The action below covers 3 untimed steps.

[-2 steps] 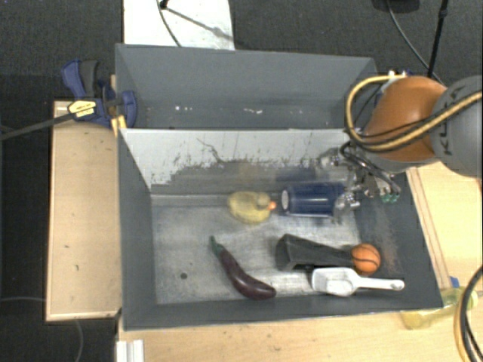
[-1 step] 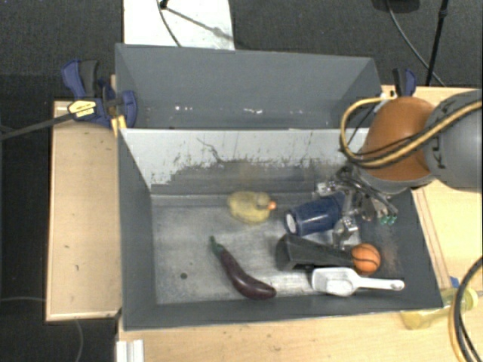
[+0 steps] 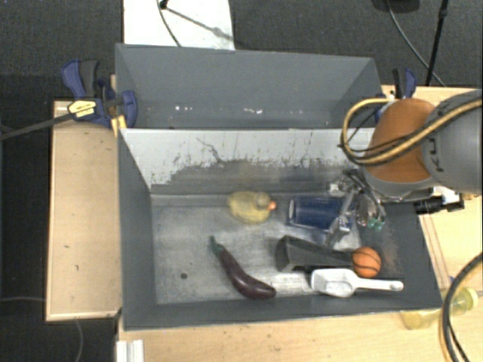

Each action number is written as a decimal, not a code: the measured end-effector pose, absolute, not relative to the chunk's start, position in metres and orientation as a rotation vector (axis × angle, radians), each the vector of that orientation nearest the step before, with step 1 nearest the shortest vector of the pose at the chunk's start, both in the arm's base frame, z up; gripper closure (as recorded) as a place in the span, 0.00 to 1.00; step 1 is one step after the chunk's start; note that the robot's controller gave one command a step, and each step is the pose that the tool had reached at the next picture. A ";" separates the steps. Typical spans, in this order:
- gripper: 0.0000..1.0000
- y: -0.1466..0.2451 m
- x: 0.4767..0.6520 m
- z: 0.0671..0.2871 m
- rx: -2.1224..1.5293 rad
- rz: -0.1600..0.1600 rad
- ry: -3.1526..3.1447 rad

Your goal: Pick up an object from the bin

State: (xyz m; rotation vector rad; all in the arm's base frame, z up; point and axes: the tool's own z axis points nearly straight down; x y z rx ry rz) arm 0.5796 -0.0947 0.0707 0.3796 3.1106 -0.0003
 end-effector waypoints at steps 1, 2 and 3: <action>1.00 -0.095 0.580 0.071 0.377 -0.001 3.111; 1.00 -0.100 0.585 0.093 0.413 0.001 3.112; 1.00 -0.091 0.582 0.237 0.352 0.000 3.119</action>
Offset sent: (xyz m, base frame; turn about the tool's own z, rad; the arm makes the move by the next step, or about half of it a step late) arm 0.0071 -0.0073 0.0295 0.0327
